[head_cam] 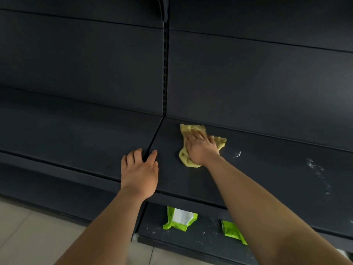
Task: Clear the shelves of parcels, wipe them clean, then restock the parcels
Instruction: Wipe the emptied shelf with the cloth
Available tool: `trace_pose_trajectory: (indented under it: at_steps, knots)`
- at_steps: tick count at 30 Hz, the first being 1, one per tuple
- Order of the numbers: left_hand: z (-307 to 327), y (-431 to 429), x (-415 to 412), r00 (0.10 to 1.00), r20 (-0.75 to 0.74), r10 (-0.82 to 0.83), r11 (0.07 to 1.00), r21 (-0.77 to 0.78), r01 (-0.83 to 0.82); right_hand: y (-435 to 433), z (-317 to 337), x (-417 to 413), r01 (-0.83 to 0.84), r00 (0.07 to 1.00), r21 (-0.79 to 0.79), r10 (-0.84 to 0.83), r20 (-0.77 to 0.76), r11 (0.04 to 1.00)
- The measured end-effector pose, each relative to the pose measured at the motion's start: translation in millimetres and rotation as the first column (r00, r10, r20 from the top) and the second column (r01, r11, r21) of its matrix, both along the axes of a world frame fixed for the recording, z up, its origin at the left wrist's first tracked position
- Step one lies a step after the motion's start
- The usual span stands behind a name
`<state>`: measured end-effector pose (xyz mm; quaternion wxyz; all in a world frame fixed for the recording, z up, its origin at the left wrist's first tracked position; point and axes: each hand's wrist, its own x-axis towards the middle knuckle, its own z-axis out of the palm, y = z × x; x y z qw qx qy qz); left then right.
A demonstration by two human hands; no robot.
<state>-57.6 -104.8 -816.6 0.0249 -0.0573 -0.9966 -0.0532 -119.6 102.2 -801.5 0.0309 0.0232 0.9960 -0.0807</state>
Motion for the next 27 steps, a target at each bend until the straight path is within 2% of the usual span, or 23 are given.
trace_pose_trajectory:
  at_steps: [4, 7, 9, 11, 14, 18, 21, 27]
  knots:
    - [10.5, 11.9, -7.9, 0.995, 0.004, -0.098, 0.995, 0.034, 0.098, 53.9, -1.1, 15.9, 0.334, 0.942, 0.001, -0.334, -0.026, 0.943]
    - [9.2, 15.7, -14.0, 0.979, 0.021, -0.201, 0.961, 0.195, 0.194, 68.2, -2.5, 16.1, 0.389, 0.921, 0.001, -0.389, -0.009, 0.921]
    - [3.9, 12.1, -16.6, 0.970, -0.013, -0.241, 0.947, 0.216, 0.238, 56.9, -1.4, 1.5, 0.288, 0.957, 0.023, -0.288, -0.004, 0.957]
    - [-1.9, 8.5, -19.0, 0.966, -0.046, -0.253, 0.942, 0.217, 0.257, 35.9, -0.1, -18.1, 0.097, 0.995, 0.043, -0.096, -0.031, 0.994]
    - [-5.6, 7.5, -19.3, 0.968, -0.068, -0.240, 0.940, 0.234, 0.249, 2.8, 2.6, -46.0, -0.124, 0.992, 0.046, 0.126, -0.031, 0.991]
    - [-7.3, 8.0, -22.0, 0.974, -0.070, -0.213, 0.940, 0.258, 0.224, -26.1, 3.1, -74.2, -0.236, 0.972, 0.046, 0.235, 0.023, 0.971]
    - [-5.9, 7.5, -24.8, 0.977, -0.048, -0.208, 0.940, 0.267, 0.213, -18.5, 2.4, -75.1, -0.141, 0.990, -0.003, 0.141, 0.003, 0.990]
    - [-5.0, 5.5, -23.5, 0.981, -0.002, -0.196, 0.947, 0.261, 0.189, 51.1, -2.9, -37.6, 0.198, 0.980, -0.013, -0.199, -0.025, 0.980]
